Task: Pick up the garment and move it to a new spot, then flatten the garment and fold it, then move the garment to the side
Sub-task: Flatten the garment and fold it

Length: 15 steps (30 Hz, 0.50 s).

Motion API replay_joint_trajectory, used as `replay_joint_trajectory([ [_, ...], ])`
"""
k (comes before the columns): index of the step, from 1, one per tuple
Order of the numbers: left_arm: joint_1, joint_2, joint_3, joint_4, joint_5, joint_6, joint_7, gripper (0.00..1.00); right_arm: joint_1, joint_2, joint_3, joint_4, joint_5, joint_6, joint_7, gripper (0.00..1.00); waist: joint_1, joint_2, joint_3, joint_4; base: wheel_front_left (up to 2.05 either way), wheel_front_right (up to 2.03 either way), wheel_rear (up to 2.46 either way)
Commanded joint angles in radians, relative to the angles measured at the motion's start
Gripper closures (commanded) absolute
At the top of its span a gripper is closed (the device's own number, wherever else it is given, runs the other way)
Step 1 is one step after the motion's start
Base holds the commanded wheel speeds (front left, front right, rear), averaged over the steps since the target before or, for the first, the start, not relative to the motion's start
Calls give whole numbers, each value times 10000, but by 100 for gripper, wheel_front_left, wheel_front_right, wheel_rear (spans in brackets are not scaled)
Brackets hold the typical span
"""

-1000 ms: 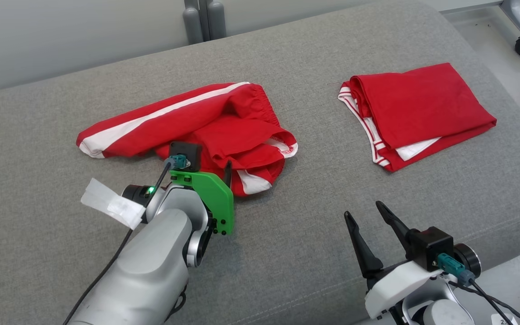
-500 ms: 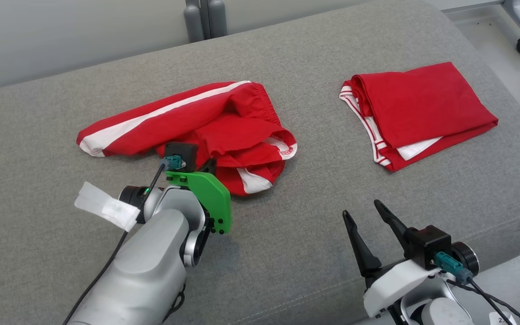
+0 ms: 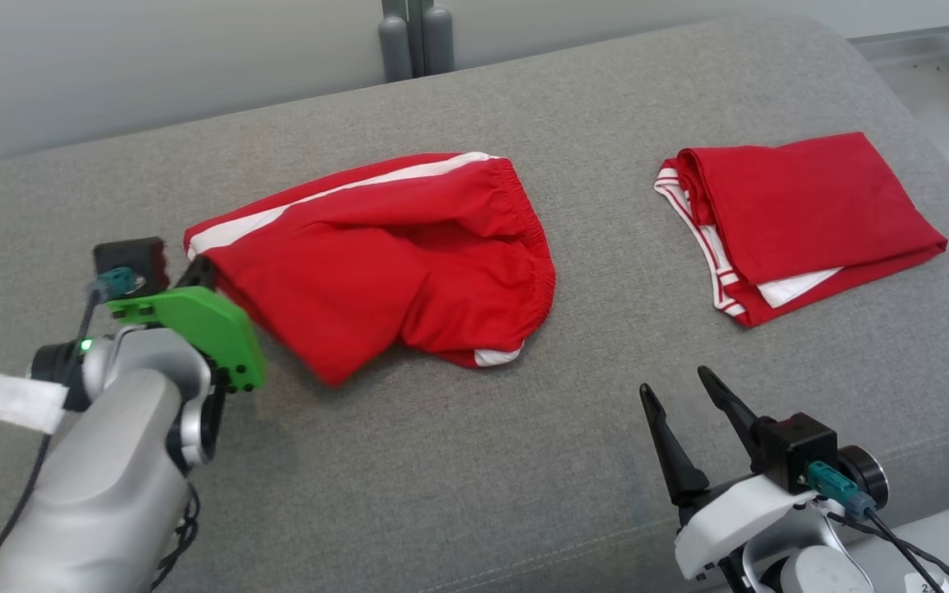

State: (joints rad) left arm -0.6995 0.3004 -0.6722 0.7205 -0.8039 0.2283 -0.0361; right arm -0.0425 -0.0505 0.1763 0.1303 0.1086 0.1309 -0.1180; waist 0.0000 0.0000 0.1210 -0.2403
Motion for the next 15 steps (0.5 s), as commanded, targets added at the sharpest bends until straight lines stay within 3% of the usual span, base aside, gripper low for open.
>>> replay_joint_trajectory([
  [1, 349, 427, 167, -229, -84, 150, 62, 100, 104, -3, -35, -56, -73, -6, 24, 0, 0, 0, -93, 196, 0, 0, 0],
  [9, 1414, 1692, 352, -1202, -210, 772, 702, 100, 179, -5, -3, -229, -250, -6, 211, 0, 0, 0, -212, 558, 0, 0, 0],
  [15, 1251, 2393, -65, -1072, 411, 1209, 1229, 100, 148, -5, 95, -367, -308, -6, 333, 0, 0, 0, -198, 631, 0, 0, 0],
])
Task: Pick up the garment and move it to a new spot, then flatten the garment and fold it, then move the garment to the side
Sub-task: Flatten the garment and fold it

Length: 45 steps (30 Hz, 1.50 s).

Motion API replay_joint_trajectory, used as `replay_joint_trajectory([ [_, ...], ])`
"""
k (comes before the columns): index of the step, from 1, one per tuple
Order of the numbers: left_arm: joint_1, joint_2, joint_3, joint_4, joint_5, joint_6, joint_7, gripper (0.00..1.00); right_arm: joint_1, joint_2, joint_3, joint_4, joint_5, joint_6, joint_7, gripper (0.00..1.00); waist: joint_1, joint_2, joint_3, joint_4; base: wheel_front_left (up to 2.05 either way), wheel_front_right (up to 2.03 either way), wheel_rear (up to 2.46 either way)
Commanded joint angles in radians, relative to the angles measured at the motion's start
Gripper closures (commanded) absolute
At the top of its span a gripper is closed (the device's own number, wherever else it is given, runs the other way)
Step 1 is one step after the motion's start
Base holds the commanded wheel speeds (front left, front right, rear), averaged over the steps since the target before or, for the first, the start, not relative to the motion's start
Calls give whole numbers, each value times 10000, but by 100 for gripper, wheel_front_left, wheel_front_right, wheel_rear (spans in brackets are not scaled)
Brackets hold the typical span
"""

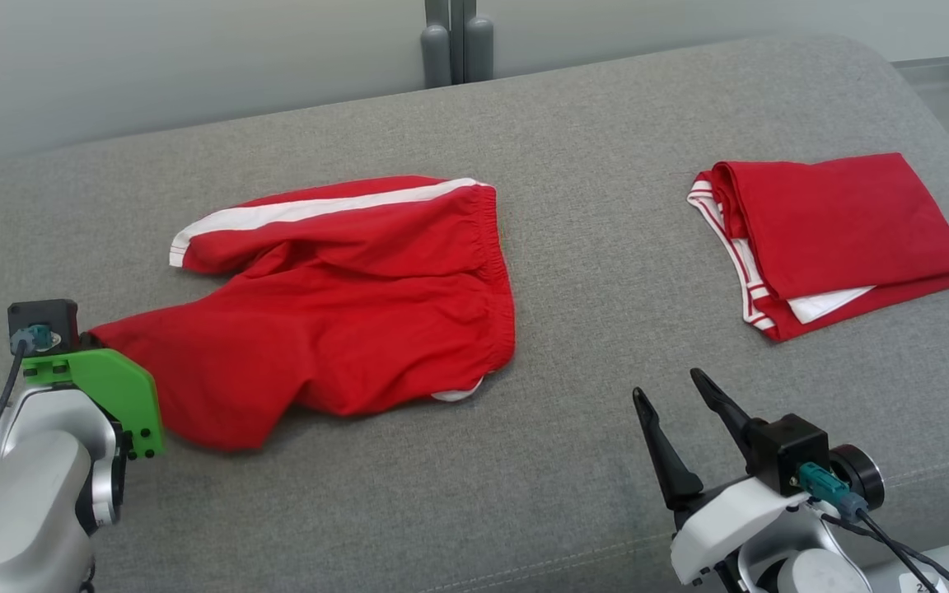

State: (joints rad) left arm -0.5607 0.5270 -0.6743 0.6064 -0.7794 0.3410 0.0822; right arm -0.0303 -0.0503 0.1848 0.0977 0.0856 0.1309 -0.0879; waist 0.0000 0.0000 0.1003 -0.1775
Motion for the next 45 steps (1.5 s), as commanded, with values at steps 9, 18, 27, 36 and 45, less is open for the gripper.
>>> replay_joint_trajectory([
  [9, -248, -72, -44, 642, 218, 309, -258, 0, 49, -7, 67, -85, -129, -6, 119, 0, 0, 0, -30, -76, 0, 0, 0],
  [18, 761, -553, 466, 213, -468, -64, -1589, 0, 237, -5, -122, -129, -161, -6, 189, 0, 0, 0, -292, 119, 0, 0, 0],
  [27, 1853, -1333, 1382, -1400, -926, -441, -3355, 0, 341, -8, -417, -75, 24, -6, 172, 0, 0, 0, -700, 522, 0, 0, 0],
  [36, 3807, -2712, 3572, -4258, 879, -1334, -3468, 0, 3, -5, -904, 475, 1225, -4, -132, 0, 0, 0, -1048, 1004, 0, 0, 0],
  [45, 5559, -3457, 4477, -4841, 2513, -2374, -3473, 0, -483, -11, -924, 1397, 1295, -4, -565, 0, 0, 0, -1418, 1430, 0, 0, 0],
])
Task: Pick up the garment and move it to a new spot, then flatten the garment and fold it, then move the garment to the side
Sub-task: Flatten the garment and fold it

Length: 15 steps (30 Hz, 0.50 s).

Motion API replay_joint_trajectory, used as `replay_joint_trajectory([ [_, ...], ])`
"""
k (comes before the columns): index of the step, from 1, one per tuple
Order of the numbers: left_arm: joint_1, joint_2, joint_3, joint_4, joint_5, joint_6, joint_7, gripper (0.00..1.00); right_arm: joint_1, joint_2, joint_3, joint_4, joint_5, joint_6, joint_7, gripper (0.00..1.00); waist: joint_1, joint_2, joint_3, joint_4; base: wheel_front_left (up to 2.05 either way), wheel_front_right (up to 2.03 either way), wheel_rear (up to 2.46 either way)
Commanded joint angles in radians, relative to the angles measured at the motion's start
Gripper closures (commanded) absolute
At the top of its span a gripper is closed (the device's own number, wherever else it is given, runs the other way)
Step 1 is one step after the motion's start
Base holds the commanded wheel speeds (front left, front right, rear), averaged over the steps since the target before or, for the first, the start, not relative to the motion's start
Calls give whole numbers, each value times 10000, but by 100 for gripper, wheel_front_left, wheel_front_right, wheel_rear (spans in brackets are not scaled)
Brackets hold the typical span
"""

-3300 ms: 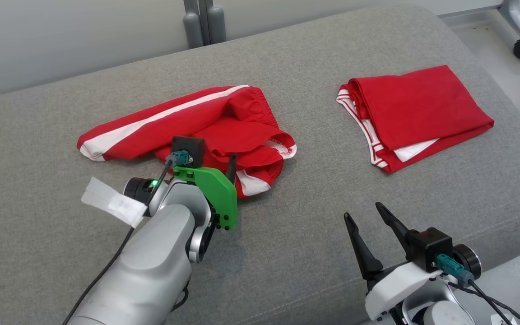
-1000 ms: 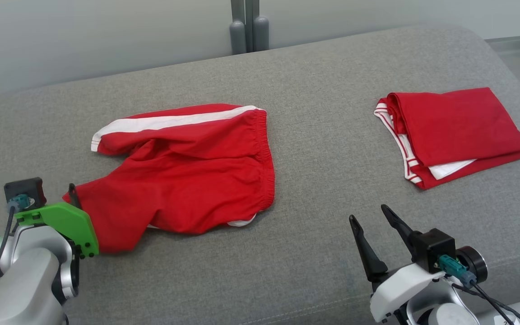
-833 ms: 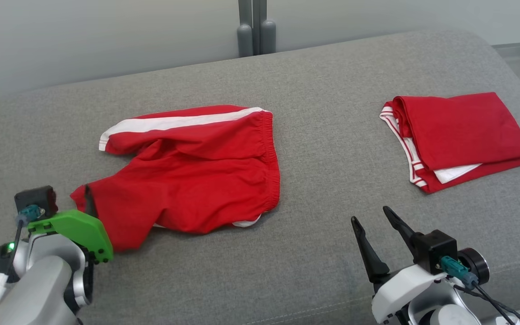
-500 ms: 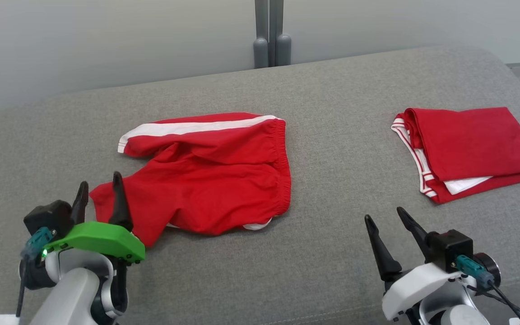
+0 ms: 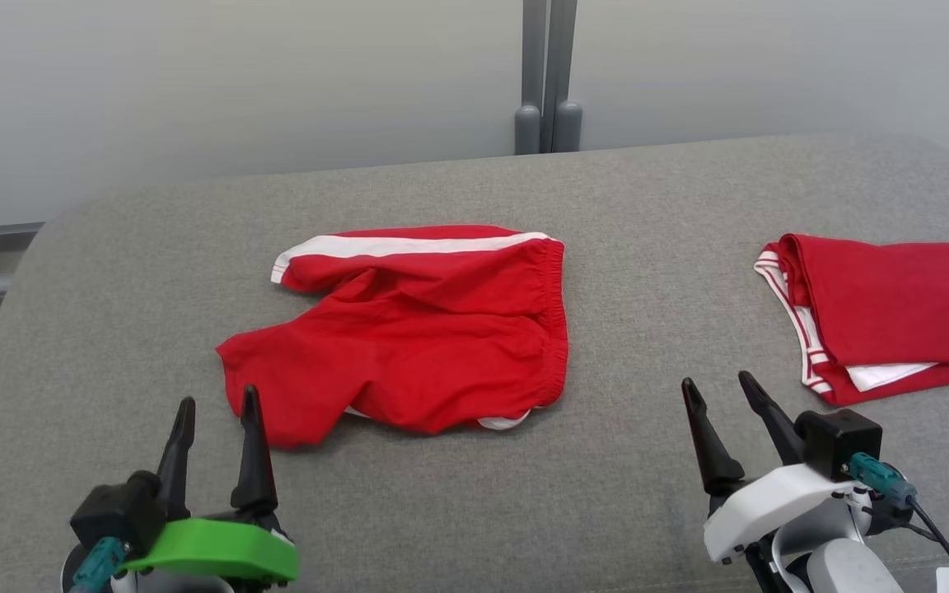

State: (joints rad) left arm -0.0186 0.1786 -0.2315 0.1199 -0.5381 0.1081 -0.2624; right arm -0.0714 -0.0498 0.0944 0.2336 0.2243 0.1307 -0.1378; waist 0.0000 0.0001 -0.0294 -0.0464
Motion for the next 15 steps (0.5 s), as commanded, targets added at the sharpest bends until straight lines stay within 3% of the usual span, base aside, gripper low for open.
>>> replay_joint_trajectory([
  [1, 297, 23, 39, 96, 226, -84, -26, 0, -102, -15, -59, 105, -124, -2, -122, 0, 0, -1, -165, 156, 0, 0, 0],
  [9, 1040, 122, 77, 383, 771, 32, -27, 0, 11, -15, -472, 369, -385, -2, -306, 0, 0, -1, -429, 330, 0, 0, 0],
  [15, 1347, 506, -119, 785, 954, -2, 267, 0, 298, -17, -817, 394, -687, -2, -185, 0, 0, -1, -544, 401, 0, 0, 0],
])
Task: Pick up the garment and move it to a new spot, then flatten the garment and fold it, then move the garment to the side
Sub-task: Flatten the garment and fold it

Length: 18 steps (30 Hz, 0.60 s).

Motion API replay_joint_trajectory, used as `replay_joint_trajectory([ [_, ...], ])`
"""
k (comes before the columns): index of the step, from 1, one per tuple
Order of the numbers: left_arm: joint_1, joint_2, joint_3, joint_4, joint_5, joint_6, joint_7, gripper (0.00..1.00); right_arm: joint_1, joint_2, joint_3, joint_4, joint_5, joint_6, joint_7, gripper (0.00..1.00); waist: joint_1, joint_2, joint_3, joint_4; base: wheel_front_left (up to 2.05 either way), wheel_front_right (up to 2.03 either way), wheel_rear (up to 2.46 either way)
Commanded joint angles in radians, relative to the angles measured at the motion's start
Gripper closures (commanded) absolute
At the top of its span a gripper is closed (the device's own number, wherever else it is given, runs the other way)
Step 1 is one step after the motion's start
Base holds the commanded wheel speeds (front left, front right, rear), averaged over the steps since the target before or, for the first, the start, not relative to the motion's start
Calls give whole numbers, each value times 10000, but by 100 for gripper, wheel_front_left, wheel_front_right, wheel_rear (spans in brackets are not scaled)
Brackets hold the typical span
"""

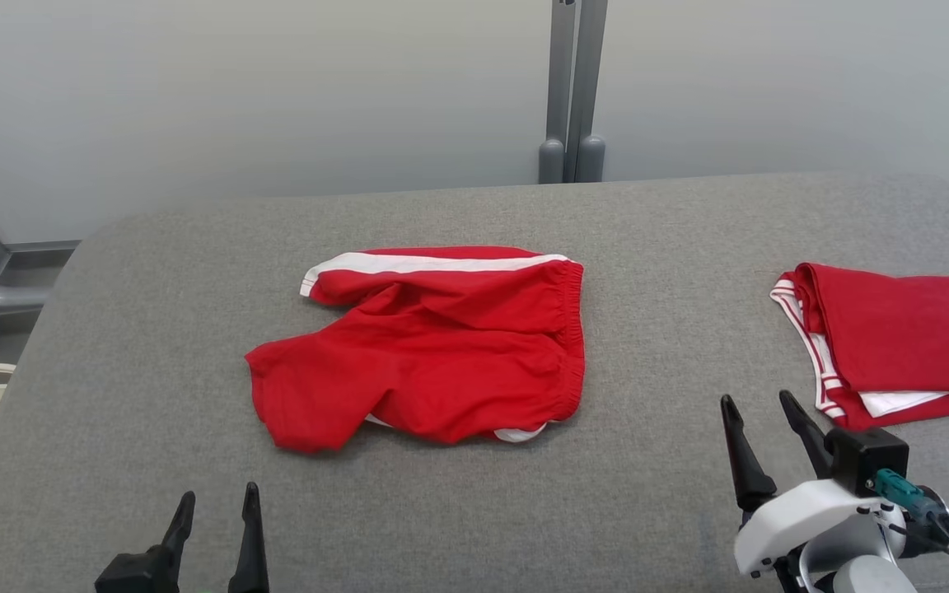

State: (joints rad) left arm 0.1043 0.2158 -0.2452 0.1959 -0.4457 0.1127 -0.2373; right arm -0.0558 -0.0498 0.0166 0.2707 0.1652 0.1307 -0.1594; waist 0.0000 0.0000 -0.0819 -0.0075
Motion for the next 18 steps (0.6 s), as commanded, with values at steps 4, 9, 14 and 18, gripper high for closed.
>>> replay_joint_trajectory([
  [4, 243, 250, -49, 149, 83, -28, 120, 0, 324, -15, -172, 53, -366, -2, 162, 0, 0, 0, -49, 1, 0, 0, 0],
  [9, 327, 318, -36, 125, -44, -46, 171, 0, 432, -15, -180, 3, -460, -2, 266, 0, 0, 0, -40, -34, 0, 0, 0],
  [14, 229, 306, -99, 112, -94, -68, 191, 0, 368, -17, -84, -97, -445, -2, 339, 0, 0, 0, 22, -76, 0, 0, 0],
  [18, 127, 312, -150, 141, -100, -49, 216, 0, 323, -15, -27, -132, -387, -2, 341, 0, 0, 0, 61, -84, 0, 0, 0],
])
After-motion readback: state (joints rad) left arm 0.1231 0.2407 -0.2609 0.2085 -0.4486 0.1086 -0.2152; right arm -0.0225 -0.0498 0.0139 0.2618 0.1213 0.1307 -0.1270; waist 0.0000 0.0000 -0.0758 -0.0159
